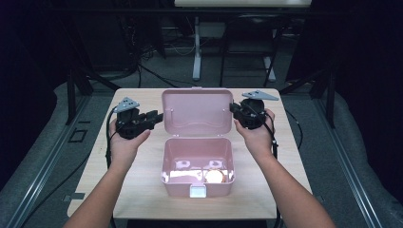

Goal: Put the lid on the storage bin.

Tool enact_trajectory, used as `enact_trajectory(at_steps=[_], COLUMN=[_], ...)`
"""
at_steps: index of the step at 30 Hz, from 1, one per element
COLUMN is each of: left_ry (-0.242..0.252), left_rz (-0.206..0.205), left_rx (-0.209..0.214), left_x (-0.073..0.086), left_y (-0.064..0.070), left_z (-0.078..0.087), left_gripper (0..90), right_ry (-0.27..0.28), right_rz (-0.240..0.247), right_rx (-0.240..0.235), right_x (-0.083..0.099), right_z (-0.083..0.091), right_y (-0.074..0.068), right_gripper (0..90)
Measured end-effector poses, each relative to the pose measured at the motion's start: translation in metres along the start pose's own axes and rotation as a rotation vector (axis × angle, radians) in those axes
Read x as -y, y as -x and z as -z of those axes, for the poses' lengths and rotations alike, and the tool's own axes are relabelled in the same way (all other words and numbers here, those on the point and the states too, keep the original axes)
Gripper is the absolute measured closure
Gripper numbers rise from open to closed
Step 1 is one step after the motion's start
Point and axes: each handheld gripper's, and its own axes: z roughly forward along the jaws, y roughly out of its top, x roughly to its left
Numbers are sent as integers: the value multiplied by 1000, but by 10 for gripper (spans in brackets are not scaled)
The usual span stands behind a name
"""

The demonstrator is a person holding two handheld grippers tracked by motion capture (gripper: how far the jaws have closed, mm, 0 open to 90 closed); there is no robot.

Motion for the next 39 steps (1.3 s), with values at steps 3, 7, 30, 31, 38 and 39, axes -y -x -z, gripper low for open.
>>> enact_trajectory(at_steps=[3, 7, 30, 31, 38, 39], left_ry=[-1, 17, 0, 0, 20, 23], left_rz=[-12, -1, 49, 47, 45, 42], left_rx=[-13, -22, -52, -53, -50, -53], left_x=[-5, -9, -25, -25, -29, -29], left_y=[0, 1, -3, -3, -2, -2], left_z=[-1, -5, -24, -24, -19, -19], left_gripper=[680, 680, 846, 847, 851, 851], right_ry=[2, 7, 20, 21, 26, 28], right_rz=[5, 6, -24, -26, -23, -22], right_rx=[-3, -3, -20, -22, -20, -20], right_x=[0, 1, 4, 3, 0, -1], right_z=[0, -1, 0, 0, 1, 1], right_y=[-1, -2, 1, 1, 1, 1], right_gripper=[876, 877, 876, 875, 876, 876])
